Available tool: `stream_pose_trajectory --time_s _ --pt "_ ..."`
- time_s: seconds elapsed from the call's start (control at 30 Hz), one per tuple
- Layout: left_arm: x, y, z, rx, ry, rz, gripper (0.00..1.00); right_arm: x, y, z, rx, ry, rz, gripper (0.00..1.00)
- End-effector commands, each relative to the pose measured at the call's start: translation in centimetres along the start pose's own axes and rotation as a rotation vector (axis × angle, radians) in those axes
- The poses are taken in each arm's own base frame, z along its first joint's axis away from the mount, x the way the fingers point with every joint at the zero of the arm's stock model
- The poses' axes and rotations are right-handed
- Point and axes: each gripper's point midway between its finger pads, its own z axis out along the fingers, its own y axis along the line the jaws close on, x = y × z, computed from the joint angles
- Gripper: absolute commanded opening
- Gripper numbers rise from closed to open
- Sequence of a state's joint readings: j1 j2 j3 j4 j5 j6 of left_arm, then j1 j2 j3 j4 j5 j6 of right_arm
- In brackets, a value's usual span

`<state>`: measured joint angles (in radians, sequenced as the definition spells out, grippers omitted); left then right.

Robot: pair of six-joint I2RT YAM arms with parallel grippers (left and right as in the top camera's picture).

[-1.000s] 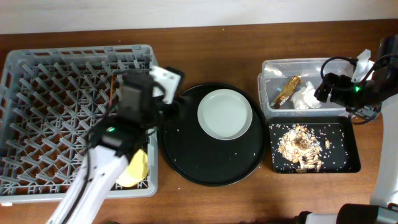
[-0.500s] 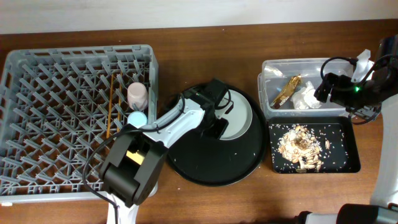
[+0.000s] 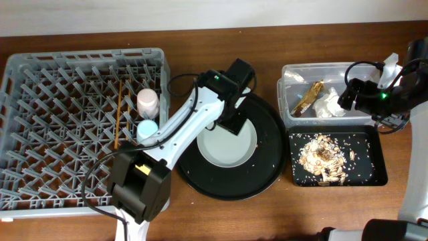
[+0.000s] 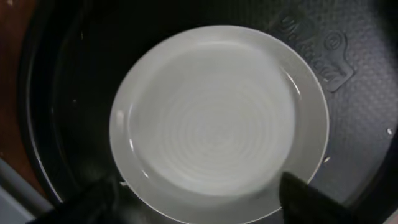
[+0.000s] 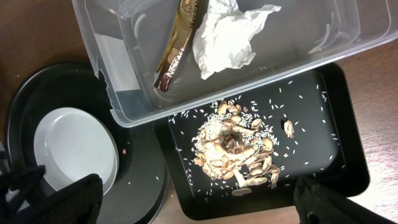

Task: Sort waste into correct bins and load items into the dishwasher rack
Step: 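Move the left gripper to the white plate and grasp its rim, then lift the white plate and stand it upright in the rack with left gripper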

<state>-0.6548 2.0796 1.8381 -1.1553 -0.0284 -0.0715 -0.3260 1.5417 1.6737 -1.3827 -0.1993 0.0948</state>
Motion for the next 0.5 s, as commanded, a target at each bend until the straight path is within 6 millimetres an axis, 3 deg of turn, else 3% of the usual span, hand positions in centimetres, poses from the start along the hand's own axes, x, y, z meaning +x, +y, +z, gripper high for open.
stream_pose_trajectory --time_s 0.0,0.07,0.13,0.23,0.3,0.37,0.47 --pt "-0.1 -2.9 -1.1 0.147 -0.015 0.016 0.81 -0.3 -0.1 -0.6 0.008 -0.021 -0.003 0.99" --pt "0.0 -5.7 -1.3 0.232 -0.017 0.053 0.77 -0.3 -0.1 -0.6 0.008 -0.021 -0.003 0.99" --pt "0.3 -8.0 -1.1 0.240 -0.023 0.100 0.63 -0.3 -0.1 -0.6 0.008 -0.021 -0.003 0.99" --pt "1.1 -11.3 0.8 0.222 -0.033 0.109 0.58 -0.3 -0.1 -0.6 0.008 -0.021 -0.003 0.99" --pt "1.9 -11.5 3.1 0.109 -0.052 0.084 0.53 -0.3 -0.1 -0.6 0.008 -0.021 -0.003 0.99" --pt "2.5 -10.3 5.4 0.000 -0.081 0.042 0.50 -0.3 -0.1 -0.6 0.008 -0.021 -0.003 0.99" --pt "3.2 -10.3 7.8 0.009 -0.105 0.012 0.44 -0.3 -0.1 -0.6 0.008 -0.020 -0.003 0.99"
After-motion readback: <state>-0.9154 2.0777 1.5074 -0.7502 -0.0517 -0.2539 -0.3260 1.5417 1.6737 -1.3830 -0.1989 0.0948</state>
